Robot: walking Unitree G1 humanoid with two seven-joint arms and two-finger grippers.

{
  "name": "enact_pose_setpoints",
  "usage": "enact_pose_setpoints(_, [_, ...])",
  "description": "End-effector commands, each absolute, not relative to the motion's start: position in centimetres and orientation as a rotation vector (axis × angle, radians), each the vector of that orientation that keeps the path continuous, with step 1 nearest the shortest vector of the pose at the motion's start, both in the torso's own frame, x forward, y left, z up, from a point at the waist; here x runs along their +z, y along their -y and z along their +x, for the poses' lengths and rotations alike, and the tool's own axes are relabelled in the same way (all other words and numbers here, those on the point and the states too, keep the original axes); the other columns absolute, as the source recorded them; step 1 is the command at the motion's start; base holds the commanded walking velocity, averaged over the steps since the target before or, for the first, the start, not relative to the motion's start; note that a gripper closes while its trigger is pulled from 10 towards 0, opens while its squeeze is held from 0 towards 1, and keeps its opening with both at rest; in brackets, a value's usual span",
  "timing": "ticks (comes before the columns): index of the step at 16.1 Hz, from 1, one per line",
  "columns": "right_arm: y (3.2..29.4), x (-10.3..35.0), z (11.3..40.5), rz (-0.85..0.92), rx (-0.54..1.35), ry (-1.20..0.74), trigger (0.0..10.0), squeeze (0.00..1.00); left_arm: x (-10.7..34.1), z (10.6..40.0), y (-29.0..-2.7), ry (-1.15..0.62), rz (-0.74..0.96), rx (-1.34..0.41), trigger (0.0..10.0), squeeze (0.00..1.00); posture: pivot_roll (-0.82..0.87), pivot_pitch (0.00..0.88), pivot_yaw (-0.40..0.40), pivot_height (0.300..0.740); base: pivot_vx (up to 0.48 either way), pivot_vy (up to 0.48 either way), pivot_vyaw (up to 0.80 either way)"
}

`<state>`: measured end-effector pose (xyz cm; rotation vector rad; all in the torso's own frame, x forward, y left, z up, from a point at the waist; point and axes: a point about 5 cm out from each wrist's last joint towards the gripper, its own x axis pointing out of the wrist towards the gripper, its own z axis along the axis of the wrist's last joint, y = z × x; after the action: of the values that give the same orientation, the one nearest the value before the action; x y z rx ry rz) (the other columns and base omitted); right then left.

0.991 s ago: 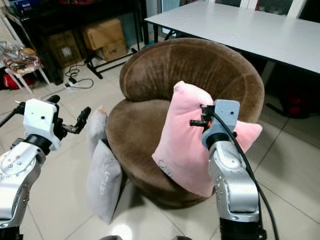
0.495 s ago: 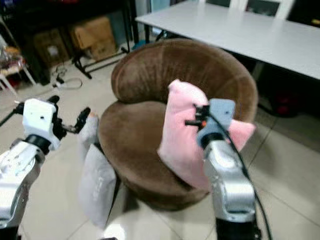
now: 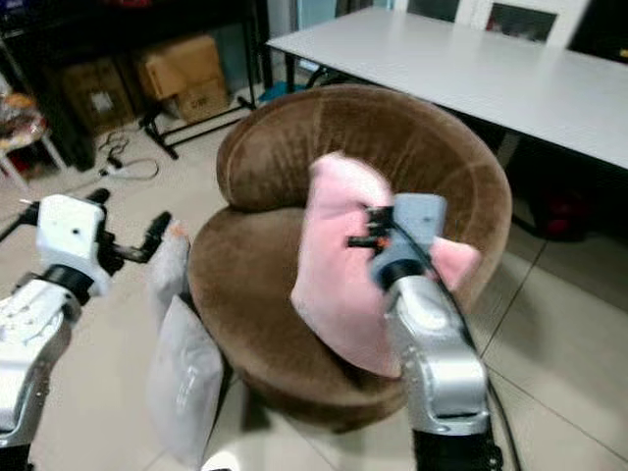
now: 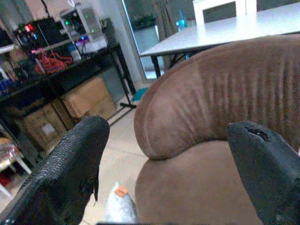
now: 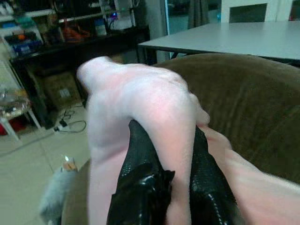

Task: Move the pillow to the sofa from floor

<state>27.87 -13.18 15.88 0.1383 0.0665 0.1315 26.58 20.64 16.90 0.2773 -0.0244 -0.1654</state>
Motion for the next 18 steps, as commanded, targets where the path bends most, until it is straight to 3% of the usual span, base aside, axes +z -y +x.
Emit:
enact_pose_setpoints(1, [14.0,16.8,28.1,0.138,0.107,-0.034,10.0,0.00,16.9,26.6,-20.2,0.027,0.271,-0.185,10.0,0.00,-0.08,0.000,0.037,0.740,0.270,0.000,-0.79])
enact_pose_setpoints(10, [13.3,17.0,28.0,0.065,0.185,-0.011,10.0,0.00,17.0,26.7,-20.1,0.032,0.266,-0.195,10.0,0.00,-0.08,0.000,0.037,0.740,0.295,0.000,-0.09])
enact_pose_setpoints(13, [13.1,17.1,28.0,0.061,0.187,-0.004,10.0,0.00,17.0,26.7,-20.0,0.032,0.265,-0.197,10.0,0.00,-0.08,0.000,0.036,0.740,0.311,0.000,0.80])
enact_pose_setpoints(18, [13.5,17.1,28.1,0.087,0.162,-0.004,10.0,0.00,16.8,26.6,-19.8,0.024,0.262,-0.218,10.0,0.00,-0.08,0.000,0.036,0.740,0.248,0.000,0.00])
